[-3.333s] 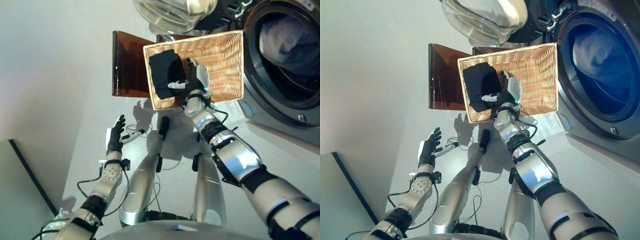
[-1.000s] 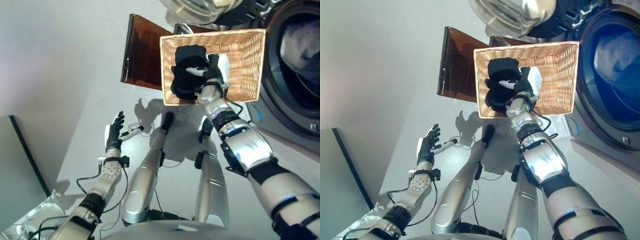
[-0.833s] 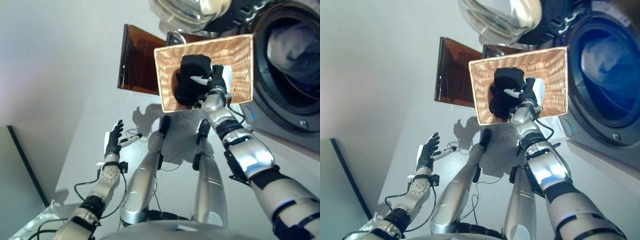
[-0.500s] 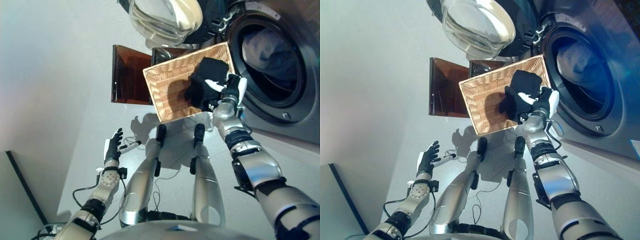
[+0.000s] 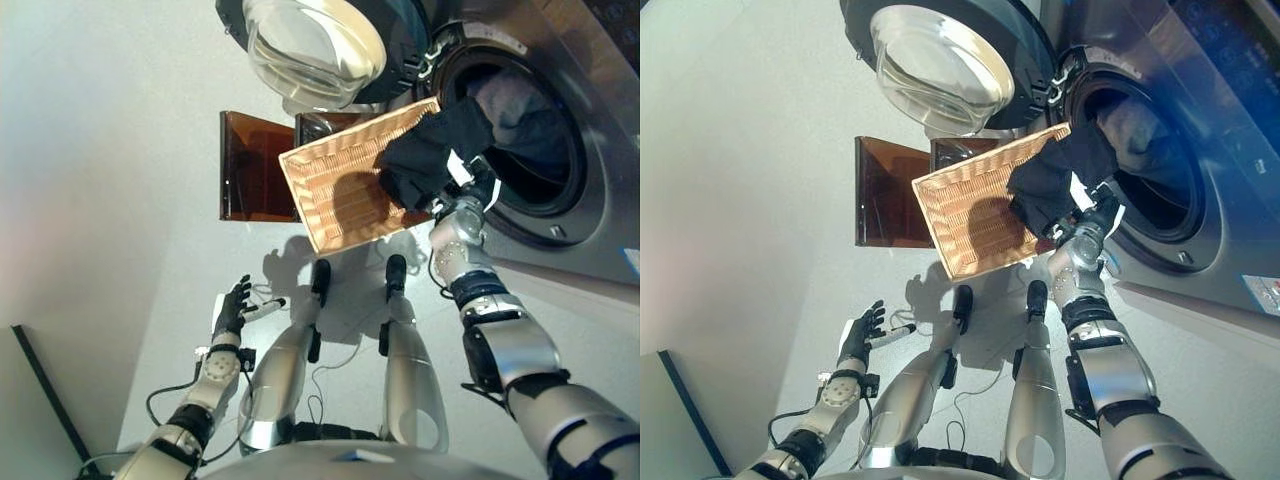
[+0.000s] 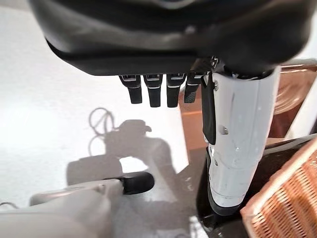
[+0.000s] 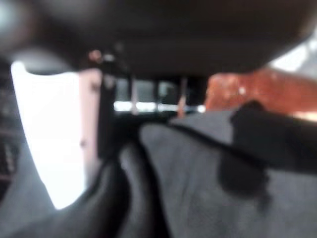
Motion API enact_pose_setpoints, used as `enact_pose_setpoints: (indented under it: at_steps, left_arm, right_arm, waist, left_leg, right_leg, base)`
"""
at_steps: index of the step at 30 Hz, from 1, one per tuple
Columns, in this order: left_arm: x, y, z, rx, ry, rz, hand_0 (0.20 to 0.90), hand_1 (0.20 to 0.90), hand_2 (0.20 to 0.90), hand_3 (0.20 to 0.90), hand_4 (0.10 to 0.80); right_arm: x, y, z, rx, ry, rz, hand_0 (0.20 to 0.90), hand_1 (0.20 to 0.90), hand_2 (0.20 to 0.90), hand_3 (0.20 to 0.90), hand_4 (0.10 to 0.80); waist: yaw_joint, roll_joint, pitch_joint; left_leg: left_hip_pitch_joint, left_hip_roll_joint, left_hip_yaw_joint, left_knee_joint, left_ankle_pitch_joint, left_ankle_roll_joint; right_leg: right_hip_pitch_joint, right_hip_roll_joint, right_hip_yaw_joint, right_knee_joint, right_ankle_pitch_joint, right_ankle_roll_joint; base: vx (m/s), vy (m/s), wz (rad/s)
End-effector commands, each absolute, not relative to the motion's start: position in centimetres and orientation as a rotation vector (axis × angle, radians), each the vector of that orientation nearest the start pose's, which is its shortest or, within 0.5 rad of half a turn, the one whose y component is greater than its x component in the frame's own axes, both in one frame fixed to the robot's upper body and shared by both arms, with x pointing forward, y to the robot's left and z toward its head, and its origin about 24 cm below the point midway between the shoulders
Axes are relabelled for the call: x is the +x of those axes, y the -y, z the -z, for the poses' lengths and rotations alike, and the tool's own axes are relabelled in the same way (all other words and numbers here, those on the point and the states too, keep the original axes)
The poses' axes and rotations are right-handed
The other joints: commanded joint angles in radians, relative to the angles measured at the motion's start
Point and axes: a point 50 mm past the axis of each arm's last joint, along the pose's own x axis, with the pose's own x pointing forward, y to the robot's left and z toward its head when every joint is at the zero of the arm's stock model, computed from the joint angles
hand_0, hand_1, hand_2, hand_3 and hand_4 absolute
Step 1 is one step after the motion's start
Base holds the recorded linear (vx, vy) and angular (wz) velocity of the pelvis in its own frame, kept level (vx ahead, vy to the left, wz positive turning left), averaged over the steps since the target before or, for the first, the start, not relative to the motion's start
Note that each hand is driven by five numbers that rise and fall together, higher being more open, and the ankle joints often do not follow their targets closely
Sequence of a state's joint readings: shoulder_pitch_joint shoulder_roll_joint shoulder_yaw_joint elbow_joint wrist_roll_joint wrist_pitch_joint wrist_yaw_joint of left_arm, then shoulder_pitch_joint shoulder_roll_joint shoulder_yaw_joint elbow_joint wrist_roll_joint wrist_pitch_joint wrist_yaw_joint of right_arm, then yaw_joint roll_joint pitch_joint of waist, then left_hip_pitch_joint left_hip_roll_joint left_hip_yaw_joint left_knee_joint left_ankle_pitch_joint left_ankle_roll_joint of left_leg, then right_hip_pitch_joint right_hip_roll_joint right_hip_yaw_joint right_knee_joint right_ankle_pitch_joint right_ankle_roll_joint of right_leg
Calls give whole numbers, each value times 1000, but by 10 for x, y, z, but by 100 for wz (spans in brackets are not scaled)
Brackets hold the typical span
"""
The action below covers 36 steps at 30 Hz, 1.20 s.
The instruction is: Pick up the clothes and place them into the washing machine
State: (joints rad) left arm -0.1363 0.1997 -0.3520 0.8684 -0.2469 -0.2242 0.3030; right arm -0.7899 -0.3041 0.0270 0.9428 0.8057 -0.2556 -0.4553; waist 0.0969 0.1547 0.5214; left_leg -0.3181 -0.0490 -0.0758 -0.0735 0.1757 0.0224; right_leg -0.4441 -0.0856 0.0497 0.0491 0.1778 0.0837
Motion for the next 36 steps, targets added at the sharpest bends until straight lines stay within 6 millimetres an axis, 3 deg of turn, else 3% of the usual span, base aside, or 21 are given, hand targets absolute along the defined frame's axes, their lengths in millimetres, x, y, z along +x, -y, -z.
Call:
enact_pose_setpoints:
  at_steps: [1,11,21,26,36]
  left_arm:
    - [192,-177,112,175,-621,-164,900,900,900,900,800]
    - [182,-167,120,145,-665,-126,900,900,900,900,800]
    - [176,-163,120,136,-660,-77,900,900,900,900,800]
    - [175,-160,118,135,-646,-30,900,900,900,900,800]
    - [175,-154,114,143,-616,63,900,900,900,900,800]
  right_arm:
    - [378,240,-155,654,338,537,200,200,200,200,300]
    - [374,279,-175,868,449,670,200,200,200,200,300]
    - [360,342,-216,961,554,861,200,200,200,200,300]
    - [344,376,-247,947,600,939,200,200,200,200,300]
    - [316,409,-315,818,680,1001,200,200,200,200,300]
  waist:
    - [3,16,-115]
    - [4,51,-139]
    - [21,94,-163]
    - [34,123,-177]
    - [58,167,-206]
  left_leg:
    - [-28,-18,5,28,-52,-46]
    - [-21,-23,9,16,-53,-46]
    - [-21,-35,2,4,-50,-47]
    - [-16,-43,0,-7,-46,-48]
    - [-17,-48,-4,-11,-44,-57]
  right_leg:
    - [-16,-3,-4,125,-159,-3]
    - [-17,-2,3,128,-167,-2]
    - [-23,-11,9,130,-173,0]
    - [-17,-17,10,123,-173,4]
    - [-14,-29,4,121,-177,9]
  base:
    - [14,-1,-9]
    - [3,0,-1]
    - [0,0,0]
    - [0,0,0]
    - [10,-5,3]
